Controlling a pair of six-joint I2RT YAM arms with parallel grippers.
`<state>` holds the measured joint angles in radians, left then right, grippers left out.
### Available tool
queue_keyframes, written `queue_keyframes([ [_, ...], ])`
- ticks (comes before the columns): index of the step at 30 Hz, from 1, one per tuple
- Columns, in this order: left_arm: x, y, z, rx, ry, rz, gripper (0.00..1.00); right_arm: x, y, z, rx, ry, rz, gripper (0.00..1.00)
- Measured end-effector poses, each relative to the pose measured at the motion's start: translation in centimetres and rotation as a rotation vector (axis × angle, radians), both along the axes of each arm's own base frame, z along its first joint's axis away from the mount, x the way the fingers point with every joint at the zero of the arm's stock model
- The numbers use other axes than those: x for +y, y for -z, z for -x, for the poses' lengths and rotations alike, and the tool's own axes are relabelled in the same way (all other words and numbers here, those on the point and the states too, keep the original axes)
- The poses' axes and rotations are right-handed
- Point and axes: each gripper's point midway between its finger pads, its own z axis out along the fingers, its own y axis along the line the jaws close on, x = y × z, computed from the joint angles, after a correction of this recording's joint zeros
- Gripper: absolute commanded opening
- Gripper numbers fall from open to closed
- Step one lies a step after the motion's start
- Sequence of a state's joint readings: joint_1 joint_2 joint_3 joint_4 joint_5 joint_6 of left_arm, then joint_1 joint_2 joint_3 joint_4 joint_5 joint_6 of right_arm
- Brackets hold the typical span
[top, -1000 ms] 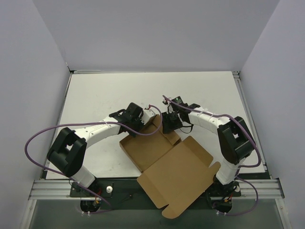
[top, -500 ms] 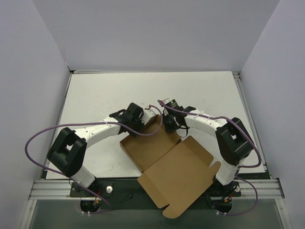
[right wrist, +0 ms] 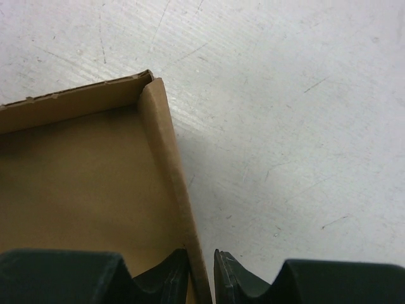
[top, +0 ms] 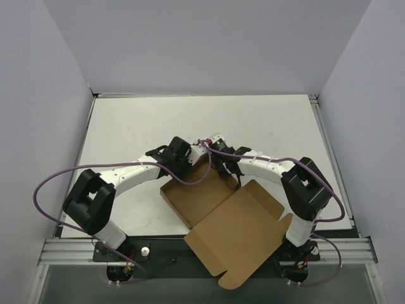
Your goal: Fold the paper box
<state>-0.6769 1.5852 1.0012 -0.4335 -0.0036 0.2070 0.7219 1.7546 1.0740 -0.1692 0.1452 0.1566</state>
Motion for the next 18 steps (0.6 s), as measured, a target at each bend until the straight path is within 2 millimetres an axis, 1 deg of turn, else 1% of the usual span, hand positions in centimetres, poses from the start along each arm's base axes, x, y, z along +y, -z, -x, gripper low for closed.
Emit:
queue_keyframes([
  [11,-0.03,0.00,-0.09,-0.001,-0.018,0.005,0.00,-0.44,-0.10,-0.76,-0.062,0.024,0.059,0.18],
  [18,0.08,0.03,-0.15,0.002,-0.036,0.008,0.00,0.12,-0.05,-0.91,-0.073,0.010,0.077,0.20],
])
